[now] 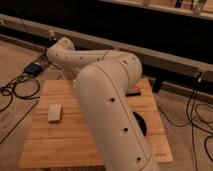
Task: Stand the bottle upright
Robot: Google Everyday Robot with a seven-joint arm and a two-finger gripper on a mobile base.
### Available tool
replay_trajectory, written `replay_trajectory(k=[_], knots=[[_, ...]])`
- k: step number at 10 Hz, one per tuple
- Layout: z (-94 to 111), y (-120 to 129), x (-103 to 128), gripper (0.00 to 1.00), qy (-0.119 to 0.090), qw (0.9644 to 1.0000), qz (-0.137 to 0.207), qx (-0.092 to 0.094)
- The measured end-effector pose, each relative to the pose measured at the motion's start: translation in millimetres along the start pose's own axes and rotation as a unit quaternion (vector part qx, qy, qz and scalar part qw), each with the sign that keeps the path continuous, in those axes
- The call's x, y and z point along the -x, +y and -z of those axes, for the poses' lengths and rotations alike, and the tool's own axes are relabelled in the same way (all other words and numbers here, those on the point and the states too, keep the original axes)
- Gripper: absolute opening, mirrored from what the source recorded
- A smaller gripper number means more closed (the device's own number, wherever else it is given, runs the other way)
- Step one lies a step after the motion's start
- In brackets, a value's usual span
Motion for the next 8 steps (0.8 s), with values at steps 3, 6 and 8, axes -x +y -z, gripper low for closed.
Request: replay_trajectory(k=[3, 6, 8], knots=[[-4, 2, 21, 0.65, 0.039, 0.9990, 0.019, 0.001], [-16, -3, 31, 0.65, 0.072, 0.9971, 0.026, -0.004], [-31, -8, 33, 0.65, 0.094, 0.9953, 0.024, -0.002]])
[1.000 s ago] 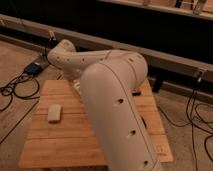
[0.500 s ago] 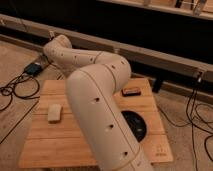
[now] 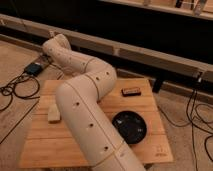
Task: Stand the bottle upright
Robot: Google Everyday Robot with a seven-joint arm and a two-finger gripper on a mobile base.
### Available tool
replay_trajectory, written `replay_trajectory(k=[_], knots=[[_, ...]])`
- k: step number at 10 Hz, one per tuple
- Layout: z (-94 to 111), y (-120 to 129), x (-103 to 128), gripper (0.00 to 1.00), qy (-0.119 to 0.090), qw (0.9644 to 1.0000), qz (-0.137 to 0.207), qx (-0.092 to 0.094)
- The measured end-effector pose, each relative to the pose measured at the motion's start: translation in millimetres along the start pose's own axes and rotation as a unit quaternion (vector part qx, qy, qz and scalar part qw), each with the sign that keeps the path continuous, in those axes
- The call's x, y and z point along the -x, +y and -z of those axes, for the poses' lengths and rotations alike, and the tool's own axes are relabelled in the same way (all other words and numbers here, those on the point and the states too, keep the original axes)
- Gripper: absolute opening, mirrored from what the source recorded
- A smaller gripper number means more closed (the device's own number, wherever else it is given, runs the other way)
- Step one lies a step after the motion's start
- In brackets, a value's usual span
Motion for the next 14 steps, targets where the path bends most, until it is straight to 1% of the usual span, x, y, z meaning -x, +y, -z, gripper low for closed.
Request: replay_trajectory(k=[1, 3, 5, 7, 14], knots=[[-7, -1, 1, 0.65, 0.006, 1.0000, -0.002, 0.004], [-26, -1, 4, 0.65, 0.019, 0.9996, -0.006, 0.018], [-41, 0, 5, 0.65, 0.028, 0.9992, -0.006, 0.027], [-50, 0, 6, 0.65, 0.033, 0.9989, -0.006, 0.031], [-50, 0, 8, 0.65, 0.030, 0.9990, -0.007, 0.033]])
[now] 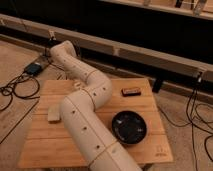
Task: Stand the bottle upright
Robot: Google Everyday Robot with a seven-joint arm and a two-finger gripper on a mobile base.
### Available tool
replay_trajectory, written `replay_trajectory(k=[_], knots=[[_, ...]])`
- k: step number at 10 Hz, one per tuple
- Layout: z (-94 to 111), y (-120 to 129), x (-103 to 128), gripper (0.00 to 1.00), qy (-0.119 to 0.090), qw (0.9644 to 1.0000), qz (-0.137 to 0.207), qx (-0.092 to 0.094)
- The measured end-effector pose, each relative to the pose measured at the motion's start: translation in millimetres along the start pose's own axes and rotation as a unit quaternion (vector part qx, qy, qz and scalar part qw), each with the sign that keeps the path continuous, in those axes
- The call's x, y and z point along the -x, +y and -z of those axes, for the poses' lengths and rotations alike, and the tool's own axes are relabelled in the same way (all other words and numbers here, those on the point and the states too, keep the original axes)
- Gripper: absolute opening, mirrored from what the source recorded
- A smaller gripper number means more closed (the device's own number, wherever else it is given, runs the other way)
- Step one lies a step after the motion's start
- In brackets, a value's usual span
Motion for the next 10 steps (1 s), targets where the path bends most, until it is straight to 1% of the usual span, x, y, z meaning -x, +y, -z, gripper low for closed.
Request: replay_trajectory(k=[1, 3, 5, 7, 10], knots=[[-3, 0, 3, 0.65, -0.005, 1.0000, 0.000, 0.004], [-6, 1, 16, 0.65, -0.032, 0.9992, -0.002, 0.024], [-6, -2, 24, 0.65, -0.053, 0.9979, -0.002, 0.036], [-7, -7, 27, 0.65, -0.063, 0.9973, -0.003, 0.039], [-11, -11, 26, 0.65, -0.062, 0.9974, 0.001, 0.037]])
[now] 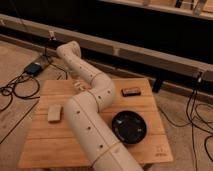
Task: Stand the bottle upright
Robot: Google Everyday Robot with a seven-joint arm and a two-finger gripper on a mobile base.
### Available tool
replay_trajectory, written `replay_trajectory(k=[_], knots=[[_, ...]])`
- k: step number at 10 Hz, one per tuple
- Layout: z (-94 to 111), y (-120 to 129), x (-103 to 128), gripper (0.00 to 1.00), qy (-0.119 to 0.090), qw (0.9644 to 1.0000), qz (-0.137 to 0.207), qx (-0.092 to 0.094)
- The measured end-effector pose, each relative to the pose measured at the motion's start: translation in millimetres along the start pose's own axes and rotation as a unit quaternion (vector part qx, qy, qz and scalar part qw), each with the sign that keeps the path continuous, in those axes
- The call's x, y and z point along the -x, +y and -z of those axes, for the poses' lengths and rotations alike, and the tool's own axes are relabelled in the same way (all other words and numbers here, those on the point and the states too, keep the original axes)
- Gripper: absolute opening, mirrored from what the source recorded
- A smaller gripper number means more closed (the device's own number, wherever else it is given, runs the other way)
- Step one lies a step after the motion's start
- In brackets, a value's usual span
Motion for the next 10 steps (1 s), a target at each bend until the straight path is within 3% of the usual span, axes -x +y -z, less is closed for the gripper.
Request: replay_trajectory(k=[10], knots=[[-33, 21, -8, 0.65, 0.035, 0.9991, 0.024, 0.002]])
